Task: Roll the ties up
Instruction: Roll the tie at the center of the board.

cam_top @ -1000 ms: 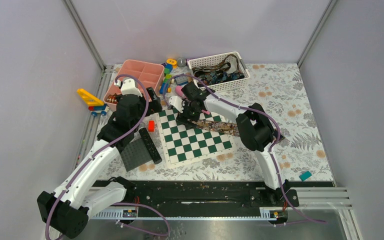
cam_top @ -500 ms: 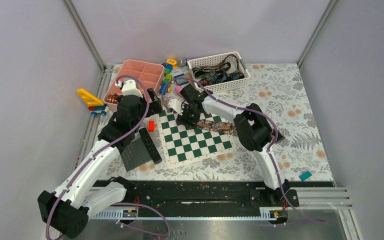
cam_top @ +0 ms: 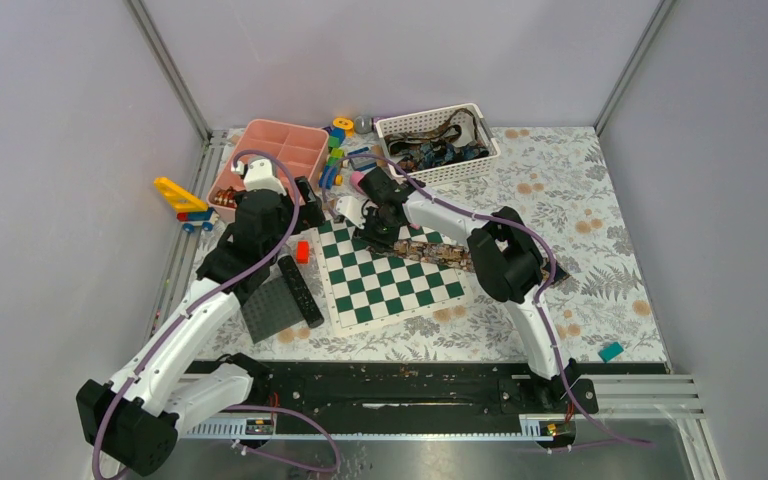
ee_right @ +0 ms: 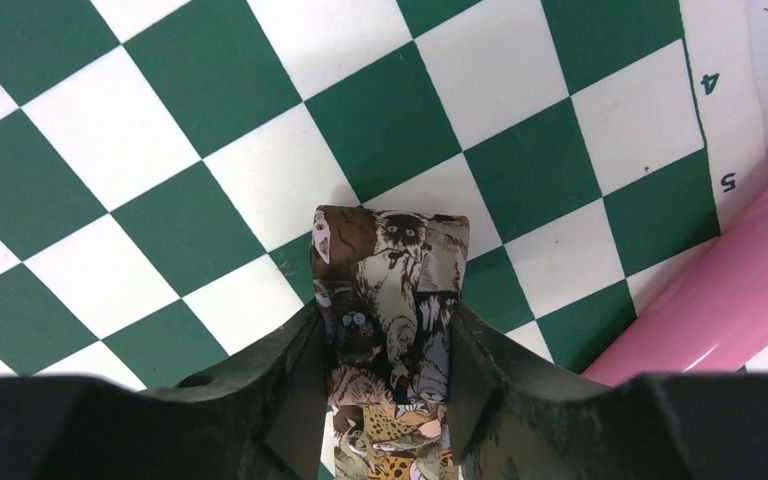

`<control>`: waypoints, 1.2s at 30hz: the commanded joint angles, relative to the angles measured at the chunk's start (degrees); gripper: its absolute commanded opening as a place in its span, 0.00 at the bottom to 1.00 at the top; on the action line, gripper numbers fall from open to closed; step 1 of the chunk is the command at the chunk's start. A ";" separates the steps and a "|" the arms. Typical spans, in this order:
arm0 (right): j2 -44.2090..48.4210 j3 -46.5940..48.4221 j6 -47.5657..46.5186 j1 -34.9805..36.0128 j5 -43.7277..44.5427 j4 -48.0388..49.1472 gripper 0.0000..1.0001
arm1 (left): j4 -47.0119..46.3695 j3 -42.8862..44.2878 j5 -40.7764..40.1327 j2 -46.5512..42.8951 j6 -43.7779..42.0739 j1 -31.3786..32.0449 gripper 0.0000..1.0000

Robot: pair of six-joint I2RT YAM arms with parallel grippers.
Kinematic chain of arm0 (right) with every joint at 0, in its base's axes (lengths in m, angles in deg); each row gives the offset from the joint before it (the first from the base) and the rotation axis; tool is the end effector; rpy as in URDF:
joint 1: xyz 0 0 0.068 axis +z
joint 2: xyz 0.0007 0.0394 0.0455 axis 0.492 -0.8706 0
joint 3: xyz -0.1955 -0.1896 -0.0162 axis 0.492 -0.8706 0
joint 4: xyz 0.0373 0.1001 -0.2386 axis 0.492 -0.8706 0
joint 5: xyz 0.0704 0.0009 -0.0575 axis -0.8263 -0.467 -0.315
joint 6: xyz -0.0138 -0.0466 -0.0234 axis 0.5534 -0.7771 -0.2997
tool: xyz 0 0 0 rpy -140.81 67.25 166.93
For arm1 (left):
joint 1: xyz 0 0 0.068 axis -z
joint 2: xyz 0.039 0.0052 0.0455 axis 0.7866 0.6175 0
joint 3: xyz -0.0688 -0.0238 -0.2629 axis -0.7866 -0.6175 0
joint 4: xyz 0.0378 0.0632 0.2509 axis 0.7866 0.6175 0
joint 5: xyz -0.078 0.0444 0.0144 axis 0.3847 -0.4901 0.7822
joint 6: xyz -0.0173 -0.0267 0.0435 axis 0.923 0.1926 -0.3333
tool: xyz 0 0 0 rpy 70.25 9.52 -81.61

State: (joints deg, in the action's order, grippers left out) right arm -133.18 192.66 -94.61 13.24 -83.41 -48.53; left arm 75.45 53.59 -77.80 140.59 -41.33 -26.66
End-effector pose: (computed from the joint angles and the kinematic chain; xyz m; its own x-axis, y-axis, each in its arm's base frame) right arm 0.3542 0.3369 0.1710 -0.0384 -0.8689 -0.4936 -0.9763 0.1380 -0.1670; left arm 0.2050 -0.0831 0.3328 -0.3399 -0.2758 -0.8991 -0.0372 0.9592 -0.2802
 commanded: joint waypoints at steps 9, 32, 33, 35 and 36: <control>-1.02 1.94 -0.74 0.98 1.58 -0.79 0.30 | -2.65 0.44 0.87 0.33 -0.41 -0.43 0.99; 4.71 -2.00 -0.08 0.98 -0.49 3.42 0.88 | -1.96 0.96 1.25 -0.51 -0.27 -0.60 0.99; 5.17 -1.93 0.62 1.00 -0.68 3.86 0.89 | -1.87 1.03 1.31 -0.61 -0.20 -0.65 0.99; 6.55 -1.94 2.10 1.03 -1.48 4.99 0.90 | -1.45 1.31 1.32 -1.08 -0.14 -0.60 0.99; 7.45 -2.02 3.03 0.98 -1.91 5.79 0.90 | -1.23 1.38 1.22 -1.39 -0.08 -0.60 0.99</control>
State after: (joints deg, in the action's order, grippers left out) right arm -132.22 190.61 -94.34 13.62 -83.23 -45.60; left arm 75.54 53.59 -77.41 141.16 -41.30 -26.98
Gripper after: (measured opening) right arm 0.896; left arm 0.985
